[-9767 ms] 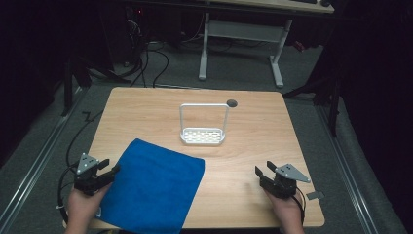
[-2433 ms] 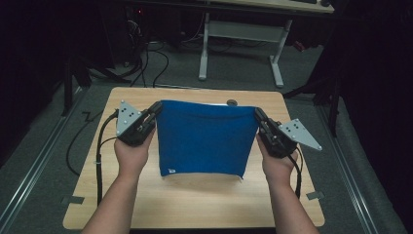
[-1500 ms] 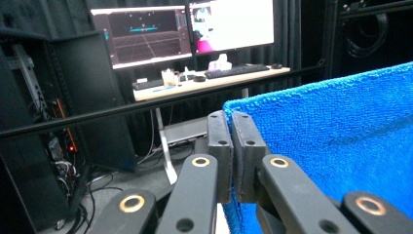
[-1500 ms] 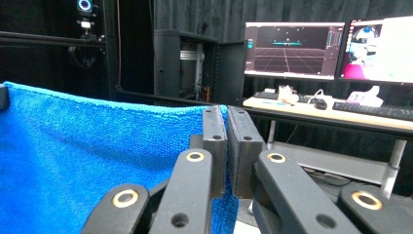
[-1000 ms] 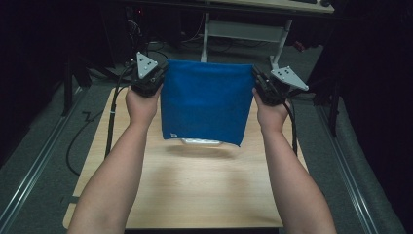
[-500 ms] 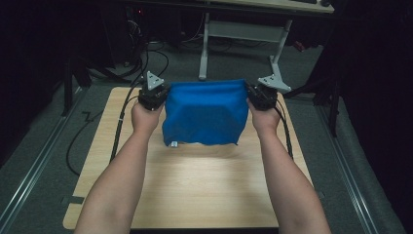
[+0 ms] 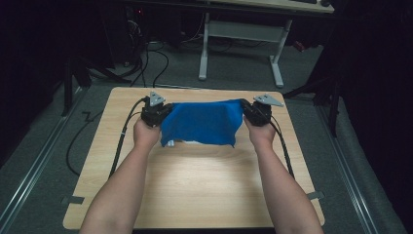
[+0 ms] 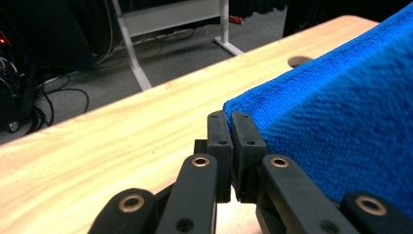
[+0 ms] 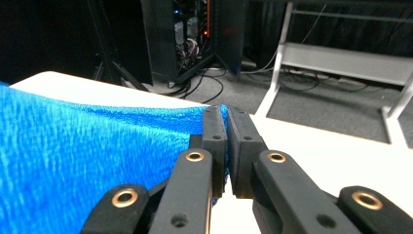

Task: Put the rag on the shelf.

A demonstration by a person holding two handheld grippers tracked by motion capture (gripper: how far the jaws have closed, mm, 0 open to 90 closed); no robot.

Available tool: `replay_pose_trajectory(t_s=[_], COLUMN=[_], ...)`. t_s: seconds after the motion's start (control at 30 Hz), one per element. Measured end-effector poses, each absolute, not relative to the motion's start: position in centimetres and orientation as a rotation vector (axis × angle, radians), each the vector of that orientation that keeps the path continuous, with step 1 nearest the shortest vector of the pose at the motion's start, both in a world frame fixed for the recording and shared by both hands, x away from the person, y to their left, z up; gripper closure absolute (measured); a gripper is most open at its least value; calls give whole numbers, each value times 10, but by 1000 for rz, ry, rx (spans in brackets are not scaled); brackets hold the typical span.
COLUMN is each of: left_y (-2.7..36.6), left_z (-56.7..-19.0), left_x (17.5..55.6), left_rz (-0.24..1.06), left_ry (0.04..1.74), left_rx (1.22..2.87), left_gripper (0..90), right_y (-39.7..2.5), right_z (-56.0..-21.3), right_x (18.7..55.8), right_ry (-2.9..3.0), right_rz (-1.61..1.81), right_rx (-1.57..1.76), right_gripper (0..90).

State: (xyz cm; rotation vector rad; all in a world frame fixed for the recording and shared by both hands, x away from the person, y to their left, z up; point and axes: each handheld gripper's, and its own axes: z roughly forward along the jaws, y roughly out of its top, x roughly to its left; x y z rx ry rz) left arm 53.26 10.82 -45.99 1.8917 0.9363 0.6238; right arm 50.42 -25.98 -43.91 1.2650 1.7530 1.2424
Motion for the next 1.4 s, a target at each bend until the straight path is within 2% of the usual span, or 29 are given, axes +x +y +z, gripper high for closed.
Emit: replay_pose_trajectory(t_s=[0.4, 0.87, 1.0, 1.03, 1.1, 1.13, 1.27, 1.4], left_y=[107, 107, 108, 109, 110, 111, 113, 114], left_z=[-482, -498, -498, -498, -497, -497, -497, -497], left_x=[523, 517, 517, 517, 516, 516, 515, 513], left_rz=[558, 514, 510, 522, 530, 540, 554, 549], left_ry=[952, 980, 990, 1010, 1021, 1034, 1053, 1055], left_rx=[1918, 1915, 1911, 1904, 1895, 1892, 1885, 1893], left_gripper=[877, 845, 782, 688, 657, 611, 572, 572], right_y=[-257, -257, -258, -262, -264, -267, -273, -274], right_z=[-471, -486, -488, -488, -488, -488, -486, -484], right_x=[501, 504, 504, 503, 503, 501, 499, 498], right_ry=[1794, 1819, 1810, 1796, 1793, 1784, 1785, 1783], right_rz=[1229, 1206, 1207, 1223, 1227, 1224, 1212, 1201], right_rx=[1317, 1346, 1358, 1375, 1382, 1390, 1403, 1410], right_gripper=[874, 850, 790, 750, 727, 708, 653, 622])
